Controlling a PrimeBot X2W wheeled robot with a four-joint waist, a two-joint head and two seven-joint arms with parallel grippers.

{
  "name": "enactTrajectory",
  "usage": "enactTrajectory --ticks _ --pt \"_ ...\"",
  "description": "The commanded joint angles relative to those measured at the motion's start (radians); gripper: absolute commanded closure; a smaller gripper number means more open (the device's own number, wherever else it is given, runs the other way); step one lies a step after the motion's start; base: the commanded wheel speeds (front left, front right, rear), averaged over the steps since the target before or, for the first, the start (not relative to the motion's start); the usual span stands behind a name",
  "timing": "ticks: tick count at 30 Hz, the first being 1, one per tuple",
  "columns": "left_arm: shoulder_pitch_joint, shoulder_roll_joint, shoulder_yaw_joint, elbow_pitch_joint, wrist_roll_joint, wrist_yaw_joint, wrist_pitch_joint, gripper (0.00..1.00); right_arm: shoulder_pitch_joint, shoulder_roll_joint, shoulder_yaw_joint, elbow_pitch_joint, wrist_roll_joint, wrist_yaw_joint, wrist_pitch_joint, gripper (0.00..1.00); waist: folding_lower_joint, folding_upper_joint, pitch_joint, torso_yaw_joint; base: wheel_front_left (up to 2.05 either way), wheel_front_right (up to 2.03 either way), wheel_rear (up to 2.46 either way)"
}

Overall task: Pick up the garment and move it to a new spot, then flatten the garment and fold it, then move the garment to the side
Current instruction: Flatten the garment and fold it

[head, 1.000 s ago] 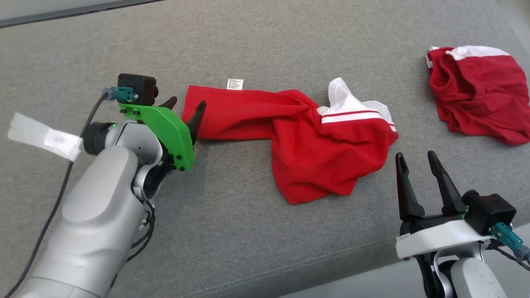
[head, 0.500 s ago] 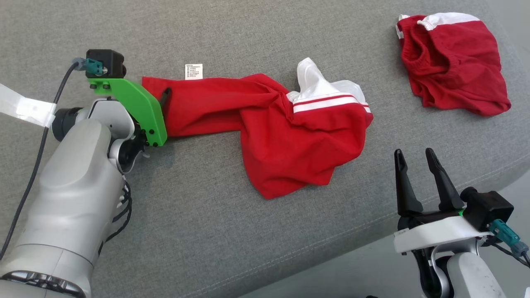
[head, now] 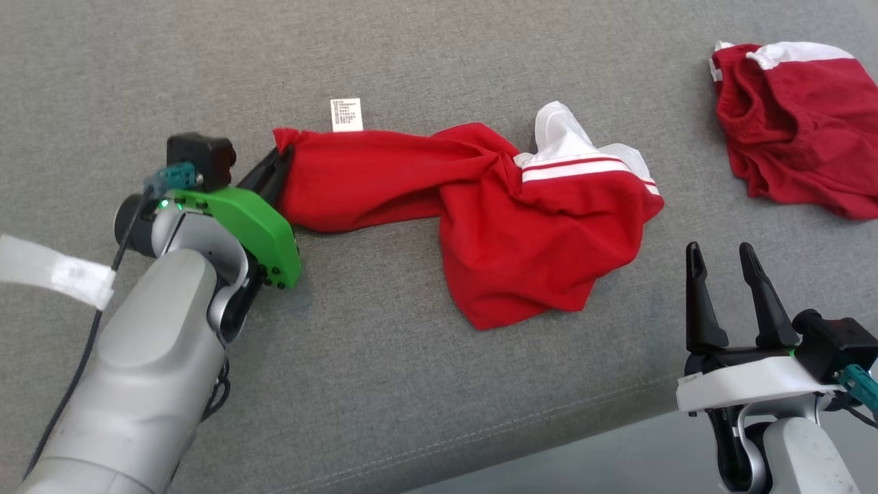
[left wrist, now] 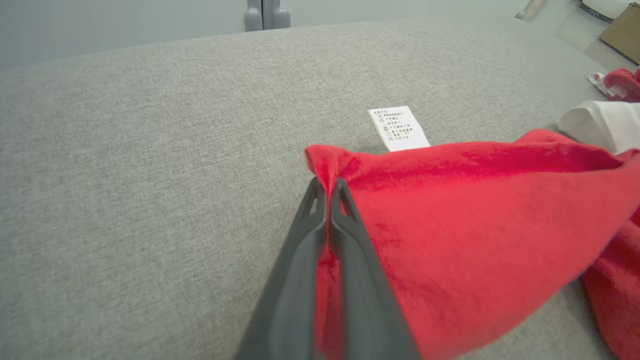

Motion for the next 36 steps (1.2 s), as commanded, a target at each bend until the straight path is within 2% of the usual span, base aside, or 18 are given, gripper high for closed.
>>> enactTrajectory --ticks 1,5,12,16,20,21,23,24,31,36 --pt "0.054 0.019 -0.001 -0.038 -0.001 -0.003 -0.029 1.00 0.007 -0.002 -0.008 -0.005 -0.013 -0.001 -0.005 0.00 0.0000 0.0000 -0.021 0.039 0.00 0.00 0.00" --pt "0.145 0.049 0.001 -0.128 0.001 0.017 -0.076 1.00 0.016 -0.002 -0.021 -0.007 -0.020 -0.001 0.005 0.00 0.0000 0.0000 -0.033 0.070 0.00 0.00 0.00" --pt "0.385 0.126 0.042 -0.383 -0.033 0.108 -0.143 1.00 0.031 -0.002 -0.055 -0.023 -0.036 -0.001 0.038 0.00 0.0000 0.0000 -0.060 0.136 0.00 0.00 0.00" --pt "0.479 0.151 0.072 -0.473 -0.068 0.150 -0.144 1.00 0.039 -0.002 -0.063 -0.026 -0.039 -0.001 0.054 0.00 0.0000 0.0000 -0.073 0.153 0.00 0.00 0.00" --pt "0.542 0.170 0.086 -0.523 -0.104 0.171 -0.116 1.00 0.042 -0.002 -0.066 -0.026 -0.039 -0.001 0.065 0.00 0.0000 0.0000 -0.084 0.161 0.00 0.00 0.00" --pt "0.552 0.173 0.093 -0.531 -0.114 0.178 -0.111 0.90 0.041 -0.002 -0.066 -0.026 -0.039 -0.001 0.068 0.00 0.0000 0.0000 -0.085 0.161 0.00 0.00 0.00" --pt "0.573 0.173 0.097 -0.542 -0.131 0.188 -0.092 0.26 0.040 -0.002 -0.067 -0.022 -0.035 -0.001 0.070 0.00 0.0000 0.0000 -0.089 0.161 0.00 0.00 0.00" --pt "0.577 0.179 0.102 -0.547 -0.130 0.196 -0.094 0.00 0.040 -0.002 -0.068 -0.020 -0.031 -0.001 0.071 0.00 0.0000 0.0000 -0.091 0.160 0.00 0.00 0.00" --pt "0.609 0.194 0.171 -0.574 -0.147 0.261 -0.145 0.00 0.038 -0.002 -0.084 -0.015 -0.023 -0.001 0.062 0.00 0.0000 0.0000 -0.114 0.151 0.00 0.00 0.00" --pt "0.627 0.192 0.244 -0.646 -0.109 0.338 -0.192 0.00 0.022 -0.002 -0.108 -0.029 -0.048 -0.001 0.067 0.00 0.0000 0.0000 -0.150 0.161 0.00 0.00 0.00"
